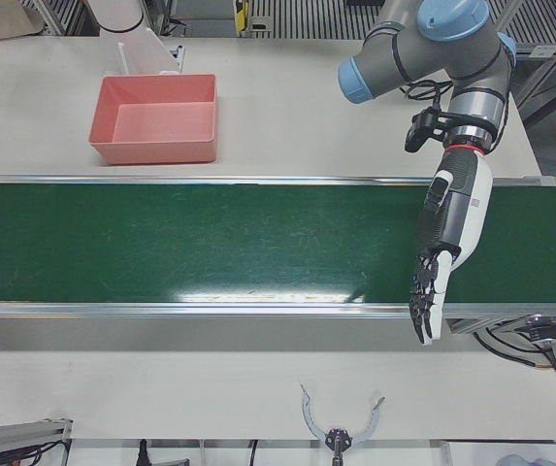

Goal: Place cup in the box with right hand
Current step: 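Close the right hand fingers around the light blue cup, then lift the cup off the belt and swing it toward the pink box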

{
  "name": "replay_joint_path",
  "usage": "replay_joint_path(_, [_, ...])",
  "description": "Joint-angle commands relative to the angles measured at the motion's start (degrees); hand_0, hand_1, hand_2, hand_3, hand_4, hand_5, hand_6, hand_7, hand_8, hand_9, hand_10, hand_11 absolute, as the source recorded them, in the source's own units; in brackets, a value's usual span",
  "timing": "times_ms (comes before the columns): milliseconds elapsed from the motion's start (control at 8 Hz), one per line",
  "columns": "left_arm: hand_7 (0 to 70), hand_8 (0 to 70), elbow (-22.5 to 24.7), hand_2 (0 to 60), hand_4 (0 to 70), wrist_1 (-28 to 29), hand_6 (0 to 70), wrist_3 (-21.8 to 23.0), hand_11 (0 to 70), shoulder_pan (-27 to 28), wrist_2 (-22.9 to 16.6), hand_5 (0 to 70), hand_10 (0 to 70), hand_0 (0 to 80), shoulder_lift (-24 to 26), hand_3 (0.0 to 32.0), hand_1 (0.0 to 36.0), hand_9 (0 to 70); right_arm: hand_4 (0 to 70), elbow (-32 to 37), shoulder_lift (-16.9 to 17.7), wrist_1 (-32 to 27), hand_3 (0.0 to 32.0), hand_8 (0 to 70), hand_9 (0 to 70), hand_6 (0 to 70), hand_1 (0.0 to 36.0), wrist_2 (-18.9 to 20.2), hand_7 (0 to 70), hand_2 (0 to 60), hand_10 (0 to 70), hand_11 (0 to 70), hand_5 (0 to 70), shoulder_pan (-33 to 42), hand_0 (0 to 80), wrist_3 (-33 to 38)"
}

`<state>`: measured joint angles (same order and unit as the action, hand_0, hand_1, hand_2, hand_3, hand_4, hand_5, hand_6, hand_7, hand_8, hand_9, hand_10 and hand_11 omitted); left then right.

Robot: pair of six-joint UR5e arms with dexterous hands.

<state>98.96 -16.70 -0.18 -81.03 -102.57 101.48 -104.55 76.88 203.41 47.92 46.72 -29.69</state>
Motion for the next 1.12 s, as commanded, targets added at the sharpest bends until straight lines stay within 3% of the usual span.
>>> replay_joint_path(0, [0.0,0.0,0.01,0.0,0.0,0.00,0.0,0.00,0.0,0.00,0.00,0.0,0.0,0.0,0.03,0.0,0.0,0.0,70.0,-8.95,0.47,0.23,0.0,16.3,32.3,15.1,13.1,0.07,65.7,39.6,8.8,11.7,0.6,0.82,47.8,-1.94])
replay_joint_path(375, [0.0,0.0,0.01,0.0,0.0,0.00,0.0,0.00,0.0,0.00,0.00,0.0,0.0,0.0,0.03,0.0,0.0,0.0,70.0,-26.28,-0.58,1.73,0.0,17.7,36.1,16.7,12.1,0.07,70.0,35.9,7.3,9.5,0.4,-4.51,47.9,-11.86])
replay_joint_path(625, [0.0,0.0,0.01,0.0,0.0,0.00,0.0,0.00,0.0,0.00,0.00,0.0,0.0,0.0,-0.06,0.0,0.0,0.0,70.0,-36.54,-1.73,1.73,0.0,20.5,43.3,20.2,13.1,-2.28,70.0,38.8,8.4,11.1,0.7,-16.85,48.1,-22.36])
replay_joint_path(750, [0.0,0.0,0.01,0.0,0.0,-0.09,0.0,0.00,0.0,0.00,0.00,0.0,0.0,0.0,0.03,0.0,0.0,0.0,70.0,-39.91,-3.56,1.55,0.0,20.6,43.7,20.8,13.4,-6.48,70.0,38.4,7.8,10.4,0.8,-25.11,48.4,-30.35])
replay_joint_path(1000, [0.0,0.0,0.01,0.0,0.0,-0.09,0.0,0.00,0.0,0.00,0.00,0.0,0.0,0.0,-0.06,0.0,0.0,0.0,70.0,-39.51,-6.99,-0.72,0.0,20.2,43.3,20.8,13.6,-9.76,70.0,40.7,7.9,10.4,0.7,-36.04,47.9,-41.11])
